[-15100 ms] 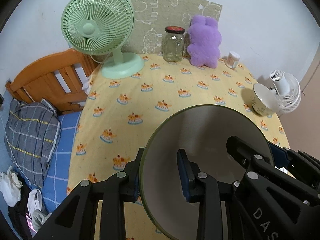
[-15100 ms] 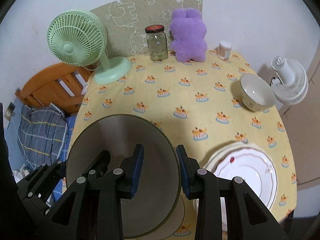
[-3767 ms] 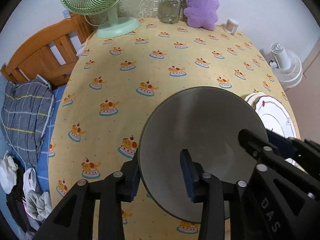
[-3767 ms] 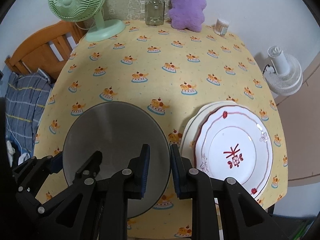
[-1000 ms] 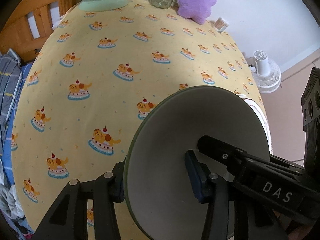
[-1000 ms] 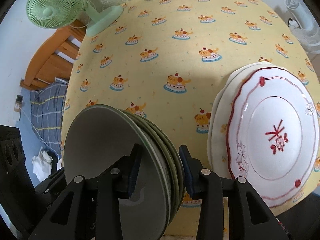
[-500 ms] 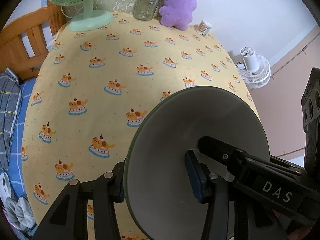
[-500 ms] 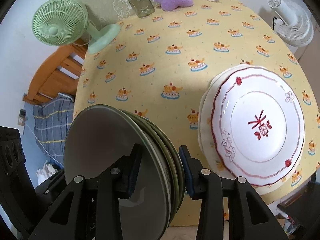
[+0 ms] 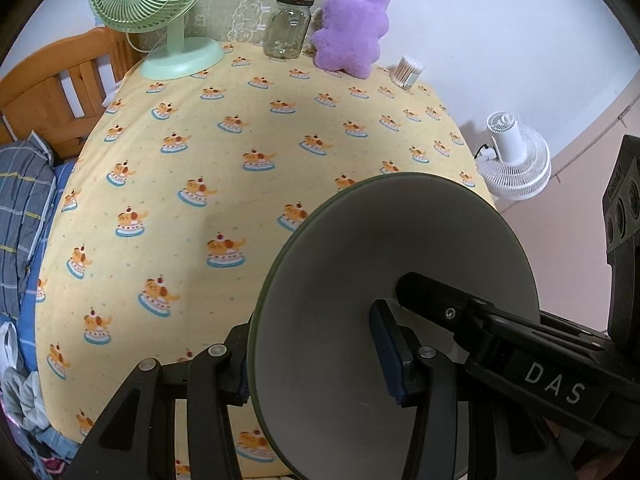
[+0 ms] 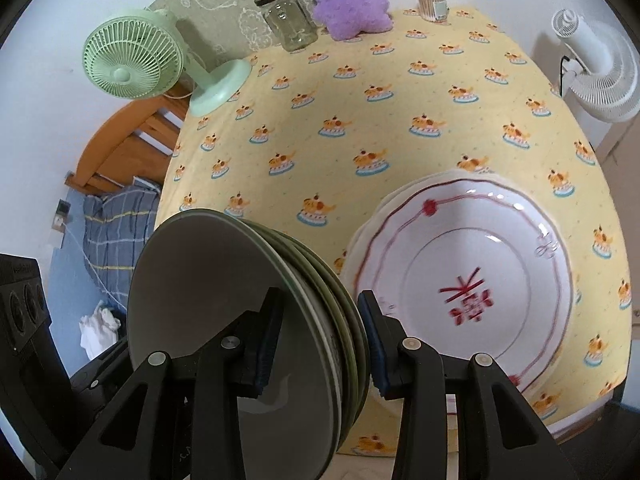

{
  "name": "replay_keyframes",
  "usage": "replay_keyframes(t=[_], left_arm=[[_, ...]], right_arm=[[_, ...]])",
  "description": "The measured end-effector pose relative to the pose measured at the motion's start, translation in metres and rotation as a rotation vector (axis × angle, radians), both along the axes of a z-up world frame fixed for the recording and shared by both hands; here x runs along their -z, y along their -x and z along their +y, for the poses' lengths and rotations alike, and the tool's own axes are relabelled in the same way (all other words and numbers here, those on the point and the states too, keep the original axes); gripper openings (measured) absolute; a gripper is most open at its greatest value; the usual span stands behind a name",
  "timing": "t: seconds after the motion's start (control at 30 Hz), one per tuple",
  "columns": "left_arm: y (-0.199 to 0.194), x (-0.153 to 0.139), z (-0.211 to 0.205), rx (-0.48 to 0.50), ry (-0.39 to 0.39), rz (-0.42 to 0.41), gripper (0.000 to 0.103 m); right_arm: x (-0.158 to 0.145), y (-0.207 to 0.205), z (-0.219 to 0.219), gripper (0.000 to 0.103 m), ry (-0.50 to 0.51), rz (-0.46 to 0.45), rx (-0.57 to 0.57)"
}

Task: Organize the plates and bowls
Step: 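Lift the bowl stack with both tools and carry it over the plates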

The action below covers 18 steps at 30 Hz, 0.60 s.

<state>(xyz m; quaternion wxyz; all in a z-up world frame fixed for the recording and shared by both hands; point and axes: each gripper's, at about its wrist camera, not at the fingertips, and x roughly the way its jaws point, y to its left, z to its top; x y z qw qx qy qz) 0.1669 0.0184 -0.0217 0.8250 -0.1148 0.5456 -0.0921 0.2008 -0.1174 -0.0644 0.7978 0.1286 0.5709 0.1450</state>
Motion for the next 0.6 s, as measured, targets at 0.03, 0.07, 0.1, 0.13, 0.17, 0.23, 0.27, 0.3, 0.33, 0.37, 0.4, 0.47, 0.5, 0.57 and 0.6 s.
replay_keyframes(t=[0.03, 0.07, 0.1, 0.13, 0.17, 0.23, 0.27, 0.3, 0.33, 0.37, 0.4, 0.47, 0.5, 0.57, 0.6], left_arm=[[0.000, 0.000, -0.004, -0.005, 0.001, 0.000, 0.049], [-0.002, -0.001, -0.008, -0.008, 0.002, 0.000, 0.049], [-0.002, -0.001, -0.011, -0.010, 0.002, 0.000, 0.049], [-0.002, -0.002, -0.015, -0.012, 0.003, 0.000, 0.049], [-0.003, -0.002, -0.020, -0.013, 0.005, 0.001, 0.049], [-0.004, -0.001, -0.027, -0.015, 0.009, 0.003, 0.049], [-0.005, 0.000, -0.032, -0.015, 0.011, 0.005, 0.049], [-0.005, 0.000, -0.035, -0.015, 0.012, 0.005, 0.049], [-0.006, 0.001, -0.039, -0.016, 0.015, 0.006, 0.049], [-0.007, 0.001, -0.044, -0.015, 0.018, 0.007, 0.049], [-0.007, 0.002, -0.048, -0.015, 0.021, 0.008, 0.049], [-0.009, 0.003, -0.056, -0.016, 0.024, 0.011, 0.049], [-0.009, 0.004, -0.059, -0.016, 0.026, 0.012, 0.049], [-0.011, 0.005, -0.066, -0.019, 0.032, 0.014, 0.049], [-0.012, 0.006, -0.069, -0.020, 0.034, 0.015, 0.049]], right_arm=[[-0.001, -0.001, -0.003, 0.043, 0.001, -0.001, -0.005], [-0.001, -0.002, -0.006, 0.043, 0.002, -0.001, -0.008], [-0.002, -0.002, -0.010, 0.043, 0.003, -0.001, -0.011], [-0.002, -0.003, -0.015, 0.043, 0.004, -0.001, -0.013], [-0.002, -0.003, -0.018, 0.043, 0.005, 0.000, -0.014], [-0.002, -0.005, -0.027, 0.043, 0.008, 0.002, -0.016], [-0.002, -0.005, -0.030, 0.043, 0.010, 0.003, -0.016], [-0.002, -0.006, -0.035, 0.043, 0.013, 0.005, -0.017], [-0.002, -0.006, -0.038, 0.043, 0.015, 0.006, -0.016], [-0.002, -0.007, -0.042, 0.043, 0.017, 0.007, -0.016], [-0.001, -0.008, -0.047, 0.043, 0.020, 0.007, -0.016], [-0.001, -0.010, -0.055, 0.043, 0.024, 0.010, -0.015], [0.000, -0.011, -0.060, 0.043, 0.027, 0.013, -0.015], [0.001, -0.012, -0.066, 0.043, 0.031, 0.015, -0.017], [0.001, -0.014, -0.070, 0.043, 0.035, 0.016, -0.019]])
